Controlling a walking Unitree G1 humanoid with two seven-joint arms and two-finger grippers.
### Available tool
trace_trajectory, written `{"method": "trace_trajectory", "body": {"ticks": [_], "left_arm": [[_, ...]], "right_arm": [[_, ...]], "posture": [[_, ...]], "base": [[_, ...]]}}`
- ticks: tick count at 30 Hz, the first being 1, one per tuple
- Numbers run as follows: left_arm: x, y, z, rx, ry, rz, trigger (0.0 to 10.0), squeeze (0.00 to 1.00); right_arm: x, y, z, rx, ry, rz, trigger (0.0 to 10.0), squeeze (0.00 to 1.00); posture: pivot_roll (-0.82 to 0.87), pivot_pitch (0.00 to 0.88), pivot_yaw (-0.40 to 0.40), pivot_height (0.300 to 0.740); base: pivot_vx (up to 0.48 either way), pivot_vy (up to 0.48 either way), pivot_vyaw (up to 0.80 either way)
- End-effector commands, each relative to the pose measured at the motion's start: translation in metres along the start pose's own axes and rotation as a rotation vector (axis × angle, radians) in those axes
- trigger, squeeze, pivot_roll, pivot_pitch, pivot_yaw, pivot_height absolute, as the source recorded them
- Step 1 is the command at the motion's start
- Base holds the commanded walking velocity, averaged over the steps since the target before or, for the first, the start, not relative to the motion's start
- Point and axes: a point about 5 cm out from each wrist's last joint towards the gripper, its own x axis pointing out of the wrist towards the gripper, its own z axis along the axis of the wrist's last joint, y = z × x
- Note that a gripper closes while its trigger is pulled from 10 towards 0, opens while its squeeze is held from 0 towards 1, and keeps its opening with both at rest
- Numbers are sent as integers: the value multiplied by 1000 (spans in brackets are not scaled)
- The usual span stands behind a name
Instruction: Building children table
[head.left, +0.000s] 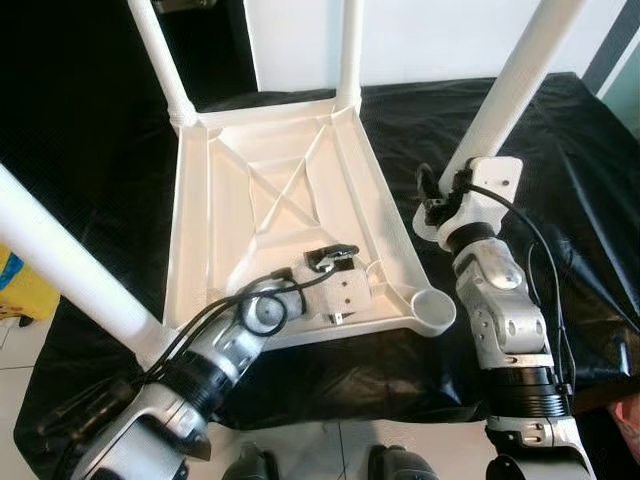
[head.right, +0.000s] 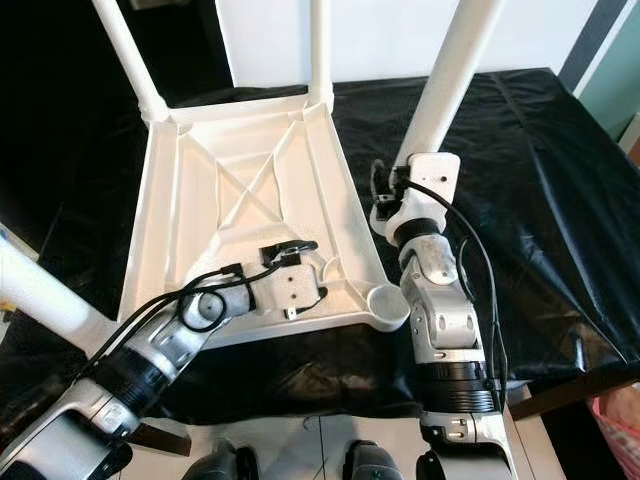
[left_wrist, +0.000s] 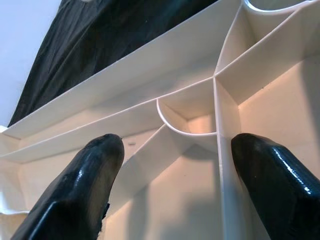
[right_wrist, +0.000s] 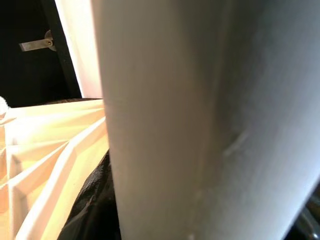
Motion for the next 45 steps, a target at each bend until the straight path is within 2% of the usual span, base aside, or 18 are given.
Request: {"method": "trace_trajectory", "body": {"ticks": [1, 3, 8, 10, 11, 14, 15, 17, 20, 24, 28, 31, 35, 40, 45], "left_arm": [[-7, 24, -17, -12, 91, 349, 10000, 0], [-5, 29, -13, -31, 78, 366, 10000, 0], [-6, 29, -9, -49, 43, 352, 10000, 0], [-10, 26, -3, -109, -28, 301, 10000, 0], [-10, 26, -3, -109, -28, 301, 10000, 0], [-25, 21, 14, -296, -227, 210, 10000, 0], [-25, 21, 14, -296, -227, 210, 10000, 0], [-33, 20, 22, -397, -309, 165, 10000, 0], [-38, 16, 26, -429, -348, 125, 10000, 0], [-44, 8, 26, -444, -357, 79, 10000, 0], [-51, -3, 32, -503, -391, -4, 10000, 0], [-53, -5, 34, -518, -403, -19, 10000, 0], [-60, -22, 39, -563, -424, -120, 10000, 0], [-61, -28, 39, -583, -416, -146, 10000, 0], [-67, -34, 42, -634, -402, -174, 10000, 0]], "right_arm": [[-2, 2, 2, 3, -14, 5, 10000, 0], [-3, 3, 1, 2, -14, 5, 10000, 0], [-4, 2, 1, 1, -13, 4, 10000, 0], [-7, 1, 0, -7, -7, 0, 10000, 0], [-7, 1, 0, -7, -7, 0, 10000, 0], [-13, 2, -3, -18, -4, -1, 10000, 0], [-13, 2, -3, -18, -4, -1, 10000, 0], [-19, 3, -6, -23, 4, 1, 10000, 0], [-24, 3, -10, -28, 18, 4, 10000, 0], [-29, 4, -13, -31, 29, 16, 10000, 0], [-34, 4, -12, -30, 18, 26, 10000, 0], [-36, 4, -11, -30, 15, 29, 10000, 0], [-45, 1, -15, -39, 22, 36, 10000, 0], [-48, 1, -16, -43, 28, 41, 10000, 0], [-60, -1, -16, -52, 27, 61, 10000, 0]], "posture": [[-84, 112, 23, 740], [-88, 114, 24, 740], [-91, 119, 27, 740], [-89, 130, 31, 740], [-89, 130, 31, 740], [-82, 139, 31, 740], [-82, 139, 31, 740], [-76, 146, 29, 740], [-72, 148, 28, 740], [-72, 152, 28, 740], [-72, 161, 25, 740], [-72, 162, 24, 740], [-74, 163, 20, 740], [-75, 164, 19, 740], [-77, 164, 17, 740]], "base": [[0, 0, 0], [0, 0, 0], [0, 0, 0], [0, 0, 0], [0, 0, 0], [0, 0, 0], [0, 0, 0], [0, 0, 0], [0, 0, 0], [0, 0, 0], [0, 0, 0], [0, 0, 0], [0, 0, 0], [0, 0, 0], [0, 0, 0]]}}
